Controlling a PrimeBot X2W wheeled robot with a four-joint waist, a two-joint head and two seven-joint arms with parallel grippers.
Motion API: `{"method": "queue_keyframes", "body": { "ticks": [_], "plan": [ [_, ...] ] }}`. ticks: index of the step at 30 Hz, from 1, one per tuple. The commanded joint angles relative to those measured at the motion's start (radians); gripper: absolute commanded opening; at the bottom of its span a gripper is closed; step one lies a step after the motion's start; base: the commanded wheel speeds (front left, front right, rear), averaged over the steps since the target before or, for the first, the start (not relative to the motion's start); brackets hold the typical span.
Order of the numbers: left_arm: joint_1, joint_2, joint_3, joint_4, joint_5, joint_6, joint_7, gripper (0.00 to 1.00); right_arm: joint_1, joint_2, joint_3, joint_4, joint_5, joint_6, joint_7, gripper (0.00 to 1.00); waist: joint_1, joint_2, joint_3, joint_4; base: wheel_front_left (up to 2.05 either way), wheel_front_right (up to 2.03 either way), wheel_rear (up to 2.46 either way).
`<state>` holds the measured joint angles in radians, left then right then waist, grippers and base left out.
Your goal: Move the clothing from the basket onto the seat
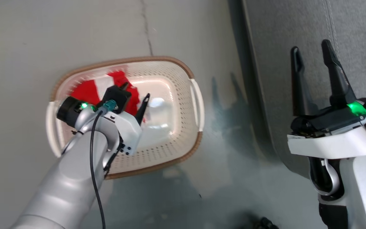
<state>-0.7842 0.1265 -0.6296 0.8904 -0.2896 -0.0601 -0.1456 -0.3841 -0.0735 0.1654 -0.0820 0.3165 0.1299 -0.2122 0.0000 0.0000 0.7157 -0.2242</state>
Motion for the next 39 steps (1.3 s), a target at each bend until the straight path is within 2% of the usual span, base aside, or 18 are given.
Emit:
{"method": "queue_keyframes", "body": {
  "ticks": [1,10,15,25,26,27,28,29,39],
  "plan": [
    [-0.025,0.011,-0.001,0.013,0.008,-0.002,0.004,1.00,-0.016,0.002,0.003,0.002,0.008,0.002,-0.010,1.00,0.0000,0.0000,0.080,-0.079,0.00,0.00,0.00],
    [-0.137,0.069,-0.041,0.256,0.039,-0.023,0.091,1.00,-0.070,0.020,0.089,0.046,0.073,0.002,-0.050,1.00,0.0000,0.0000,0.199,-0.203,0.00,0.00,0.00],
    [-0.176,0.118,-0.065,0.335,0.062,-0.015,0.146,1.00,-0.096,0.022,0.124,0.046,0.128,0.002,-0.055,1.00,0.0000,0.0000,0.245,-0.258,0.00,0.00,0.00],
    [-0.208,0.154,-0.128,0.388,0.105,-0.003,0.317,1.00,-0.079,0.022,0.123,0.022,0.171,0.002,-0.055,1.00,0.0000,0.0000,0.275,-0.258,0.00,0.00,0.00],
    [-0.207,0.157,-0.134,0.390,0.108,-0.004,0.334,0.96,-0.077,0.021,0.121,0.021,0.173,0.002,-0.055,1.00,0.0000,0.0000,0.276,-0.257,0.00,0.00,0.00],
    [-0.206,0.158,-0.137,0.393,0.110,-0.005,0.350,0.70,-0.074,0.021,0.119,0.019,0.173,0.002,-0.055,1.00,0.0000,0.0000,0.277,-0.257,0.00,0.00,0.00],
    [-0.208,0.159,-0.138,0.394,0.109,-0.004,0.355,0.08,-0.073,0.021,0.116,0.019,0.171,0.002,-0.055,1.00,0.0000,0.0000,0.277,-0.256,0.00,0.00,0.00],
    [-0.209,0.160,-0.142,0.395,0.110,-0.004,0.360,0.00,-0.073,0.021,0.114,0.018,0.170,0.002,-0.055,1.00,0.0000,0.0000,0.277,-0.256,0.00,0.00,0.00],
    [-0.230,0.144,-0.155,0.360,0.101,-0.019,0.241,0.00,-0.101,0.021,0.117,0.021,0.154,0.002,-0.055,1.00,0.0000,0.0000,0.239,-0.250,0.00,0.00,0.00]
  ]
}}
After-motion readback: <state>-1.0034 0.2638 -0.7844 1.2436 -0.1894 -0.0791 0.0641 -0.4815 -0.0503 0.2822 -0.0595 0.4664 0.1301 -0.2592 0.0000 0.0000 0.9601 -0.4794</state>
